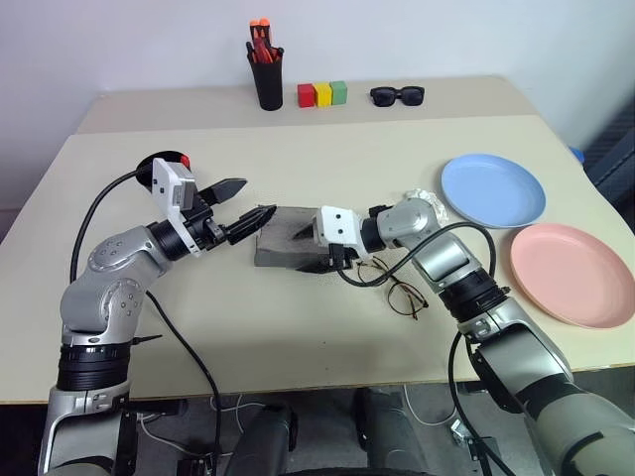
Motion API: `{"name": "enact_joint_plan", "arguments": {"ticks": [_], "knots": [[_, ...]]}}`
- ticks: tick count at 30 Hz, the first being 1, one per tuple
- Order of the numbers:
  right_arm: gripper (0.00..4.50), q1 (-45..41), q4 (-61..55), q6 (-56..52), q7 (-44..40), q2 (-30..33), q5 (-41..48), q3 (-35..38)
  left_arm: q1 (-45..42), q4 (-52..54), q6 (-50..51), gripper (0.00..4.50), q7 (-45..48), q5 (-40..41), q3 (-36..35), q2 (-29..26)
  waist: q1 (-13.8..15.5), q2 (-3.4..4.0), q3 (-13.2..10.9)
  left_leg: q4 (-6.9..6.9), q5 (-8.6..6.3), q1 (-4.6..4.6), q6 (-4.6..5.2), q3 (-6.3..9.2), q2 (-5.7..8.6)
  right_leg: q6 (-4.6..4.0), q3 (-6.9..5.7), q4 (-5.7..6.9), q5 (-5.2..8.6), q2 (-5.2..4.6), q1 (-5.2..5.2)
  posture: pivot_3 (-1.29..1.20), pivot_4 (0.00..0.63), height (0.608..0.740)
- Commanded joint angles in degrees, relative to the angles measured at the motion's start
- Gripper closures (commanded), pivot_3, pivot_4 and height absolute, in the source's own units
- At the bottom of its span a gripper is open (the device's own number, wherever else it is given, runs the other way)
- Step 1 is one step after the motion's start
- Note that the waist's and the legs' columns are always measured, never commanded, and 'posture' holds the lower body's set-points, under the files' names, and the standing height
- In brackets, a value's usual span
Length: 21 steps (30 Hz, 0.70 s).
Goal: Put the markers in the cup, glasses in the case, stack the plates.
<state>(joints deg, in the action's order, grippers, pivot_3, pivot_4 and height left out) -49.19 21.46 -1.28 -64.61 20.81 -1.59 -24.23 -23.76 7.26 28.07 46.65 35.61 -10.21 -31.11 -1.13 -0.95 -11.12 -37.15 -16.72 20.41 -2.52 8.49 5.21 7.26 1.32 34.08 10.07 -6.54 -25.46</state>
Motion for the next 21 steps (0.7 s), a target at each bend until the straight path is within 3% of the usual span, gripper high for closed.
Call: {"name": "enact_joint_plan", "arguments": {"ticks": [1, 6, 12, 21], "knots": [[0.22, -1.7, -0.5, 0.4, 1.5, -0.7, 1.6, 3.5, -0.7, 1.2, -1.0, 0.00, 0.1, 0.2, -0.7, -0.3, 0.0, 0.00, 0.0, 0.00, 0.00, 0.01, 0.00, 0.00, 0.00, 0.00, 0.00, 0.00, 0.00, 0.00, 0.00, 0.00, 0.150, 0.740], [0.22, -0.5, -8.7, -11.1, 1.0, 0.7, 15.0, 14.8, -0.3, 1.9, -0.6, 0.00, 0.7, 0.3, -0.8, -1.0, 0.1, 0.01, 0.0, 0.00, -0.01, 0.03, 0.02, 0.01, -0.01, -0.01, 0.00, -0.01, -0.01, 0.00, 0.00, 0.00, 0.150, 0.740], [0.22, 8.9, -22.8, -24.7, 3.7, 6.3, 25.1, 24.2, -0.4, 1.3, -1.1, 0.00, 4.2, -0.6, 1.4, -2.4, 0.5, 0.00, 0.0, 0.01, -0.08, 0.01, 0.13, 0.06, -0.01, -0.01, -0.01, -0.03, 0.00, -0.01, 0.04, 0.00, 0.150, 0.740], [0.10, 24.6, -35.3, -37.7, 11.7, 13.5, 34.2, 36.2, -8.7, -5.8, -4.6, 0.00, 14.8, -5.4, 13.1, 0.3, 0.6, 0.01, 0.0, -0.03, -0.08, 0.00, 0.15, -0.03, -0.01, -0.01, 0.00, -0.04, 0.00, -0.02, 0.09, 0.00, 0.150, 0.740]]}}
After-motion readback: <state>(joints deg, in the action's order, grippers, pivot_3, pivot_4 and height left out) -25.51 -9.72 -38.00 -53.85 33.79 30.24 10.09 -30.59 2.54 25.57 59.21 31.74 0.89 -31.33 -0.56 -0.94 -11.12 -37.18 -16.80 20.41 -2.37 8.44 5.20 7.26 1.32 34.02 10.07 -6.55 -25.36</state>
